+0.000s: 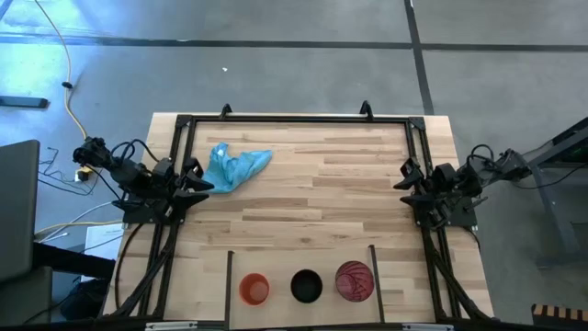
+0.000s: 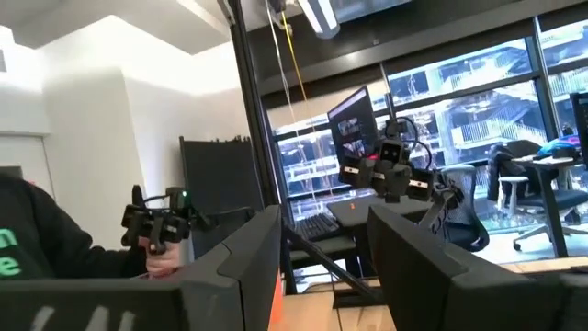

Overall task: Stack small to large cups/mugs on shelf
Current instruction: Return to Home Position

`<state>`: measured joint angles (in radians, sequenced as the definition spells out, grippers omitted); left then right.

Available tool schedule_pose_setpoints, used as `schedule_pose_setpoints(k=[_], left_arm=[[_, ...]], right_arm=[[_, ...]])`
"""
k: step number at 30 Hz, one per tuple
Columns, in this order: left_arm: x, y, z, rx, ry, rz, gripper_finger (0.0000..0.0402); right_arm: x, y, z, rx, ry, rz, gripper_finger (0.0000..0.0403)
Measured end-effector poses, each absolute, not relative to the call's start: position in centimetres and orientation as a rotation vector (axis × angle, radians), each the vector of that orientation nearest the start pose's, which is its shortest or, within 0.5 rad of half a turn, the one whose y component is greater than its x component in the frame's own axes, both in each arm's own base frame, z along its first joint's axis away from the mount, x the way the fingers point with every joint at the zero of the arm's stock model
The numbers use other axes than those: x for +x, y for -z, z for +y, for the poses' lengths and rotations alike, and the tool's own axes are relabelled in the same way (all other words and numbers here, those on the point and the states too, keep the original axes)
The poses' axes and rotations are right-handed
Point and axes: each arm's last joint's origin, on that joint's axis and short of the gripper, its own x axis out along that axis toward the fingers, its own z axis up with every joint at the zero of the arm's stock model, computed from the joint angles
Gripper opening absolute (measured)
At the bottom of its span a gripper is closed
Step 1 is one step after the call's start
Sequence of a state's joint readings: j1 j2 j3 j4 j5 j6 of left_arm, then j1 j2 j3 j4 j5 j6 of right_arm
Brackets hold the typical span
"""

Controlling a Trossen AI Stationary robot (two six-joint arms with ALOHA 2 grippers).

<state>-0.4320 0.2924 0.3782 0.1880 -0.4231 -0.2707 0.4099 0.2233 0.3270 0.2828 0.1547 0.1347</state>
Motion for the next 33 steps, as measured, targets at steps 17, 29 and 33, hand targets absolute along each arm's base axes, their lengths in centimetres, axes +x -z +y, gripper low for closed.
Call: schedule_pose_setpoints(k=[17, 29, 33], left_arm=[[9.3, -22.2, -2.9, -0.475, 0.057, -0.550, 0.0133], [9.2, -22.4, -3.1, -0.443, 0.112, -0.563, 0.0133], [9.1, -22.5, -3.1, -0.432, 0.116, -0.580, 0.0133]], right_arm=[[8.3, -28.2, 3.1, 0.250, -0.279, -0.367, 0.0158], [8.5, -27.9, 3.2, 0.253, -0.278, -0.335, 0.0158], [8.7, -27.2, 3.3, 0.254, -0.278, -0.348, 0.0158]])
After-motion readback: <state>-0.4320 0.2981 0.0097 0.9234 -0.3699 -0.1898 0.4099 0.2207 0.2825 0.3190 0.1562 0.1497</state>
